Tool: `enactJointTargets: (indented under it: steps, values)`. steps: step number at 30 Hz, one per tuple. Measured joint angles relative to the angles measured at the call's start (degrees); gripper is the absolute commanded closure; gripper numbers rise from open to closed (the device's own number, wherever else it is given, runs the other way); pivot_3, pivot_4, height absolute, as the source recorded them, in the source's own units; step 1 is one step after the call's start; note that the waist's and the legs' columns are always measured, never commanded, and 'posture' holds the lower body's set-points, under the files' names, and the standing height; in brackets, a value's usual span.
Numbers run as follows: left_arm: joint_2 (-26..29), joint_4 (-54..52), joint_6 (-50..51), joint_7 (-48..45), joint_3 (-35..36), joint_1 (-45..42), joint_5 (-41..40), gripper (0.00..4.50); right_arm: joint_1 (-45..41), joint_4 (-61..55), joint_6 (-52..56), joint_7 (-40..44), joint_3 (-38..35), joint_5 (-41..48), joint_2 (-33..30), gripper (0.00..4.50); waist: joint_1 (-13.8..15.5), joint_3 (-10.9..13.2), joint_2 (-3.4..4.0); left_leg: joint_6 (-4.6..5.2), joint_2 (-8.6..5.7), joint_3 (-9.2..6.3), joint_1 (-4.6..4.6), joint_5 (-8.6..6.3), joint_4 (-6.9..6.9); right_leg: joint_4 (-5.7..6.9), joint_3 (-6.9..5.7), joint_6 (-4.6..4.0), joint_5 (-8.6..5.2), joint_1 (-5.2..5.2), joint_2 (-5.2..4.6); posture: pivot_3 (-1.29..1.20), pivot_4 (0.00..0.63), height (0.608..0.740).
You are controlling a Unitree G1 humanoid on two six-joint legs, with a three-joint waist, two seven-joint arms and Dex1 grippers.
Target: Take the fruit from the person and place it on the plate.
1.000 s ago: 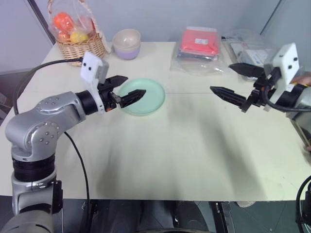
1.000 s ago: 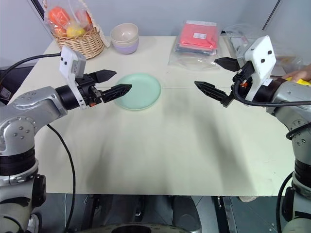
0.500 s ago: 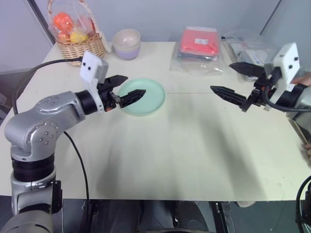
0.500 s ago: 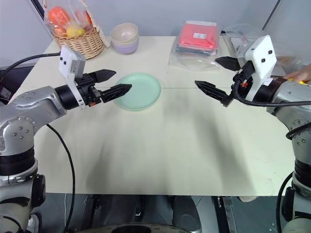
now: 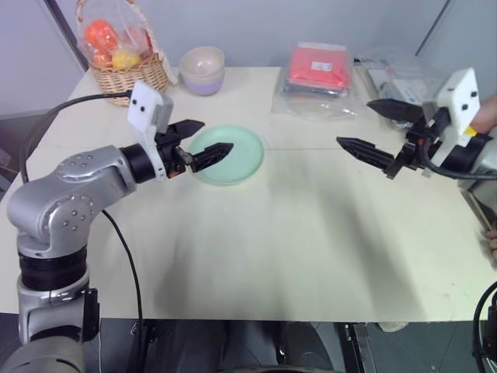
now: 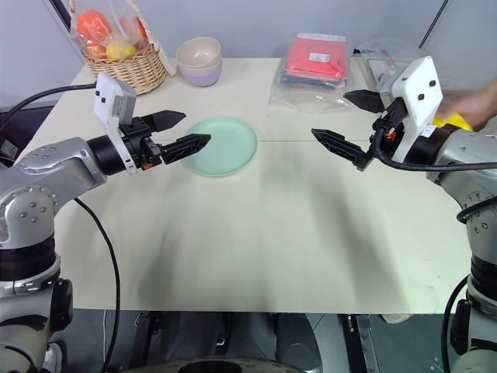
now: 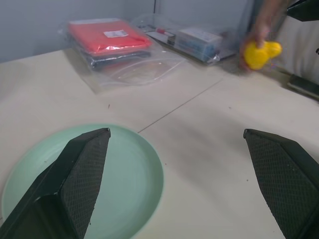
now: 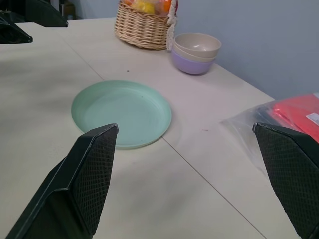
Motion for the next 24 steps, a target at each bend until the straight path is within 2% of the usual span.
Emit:
enactJointTargets:
  steps: [11, 16, 24]
  values:
    - [-0.1, 1.3, -0.2, 0.4, 0.0, -0.5, 0.6, 0.0, 0.0, 0.0, -0.2, -0.3, 0.0, -0.5, 0.1, 0.07, 0.0, 0.0, 0.0, 0.0, 0.0, 0.0, 0.0, 0.0, 0.0, 0.0, 0.0, 0.0, 0.0, 0.0, 0.0, 0.0, 0.15, 0.74]
    - [-0.9, 2.7, -1.2, 1.3, 0.0, -1.2, 1.1, 0.0, -2.1, 0.0, 0.4, -3.2, 0.5, -0.4, 2.8, 0.07, -0.1, 0.0, 0.0, -0.01, 0.0, 0.0, 0.0, 0.0, 0.0, 0.01, 0.0, 0.0, 0.0, -0.02, 0.0, 0.0, 0.15, 0.74]
    - [-1.3, 3.4, -2.2, 1.2, -0.2, -2.3, 1.2, 0.0, -16.1, 5.8, 16.3, -18.9, 3.3, 4.1, 16.6, 0.07, -0.1, 0.0, 0.0, -0.03, 0.01, -0.01, -0.02, 0.02, 0.0, 0.01, 0.0, 0.0, 0.0, -0.04, 0.0, 0.0, 0.15, 0.74]
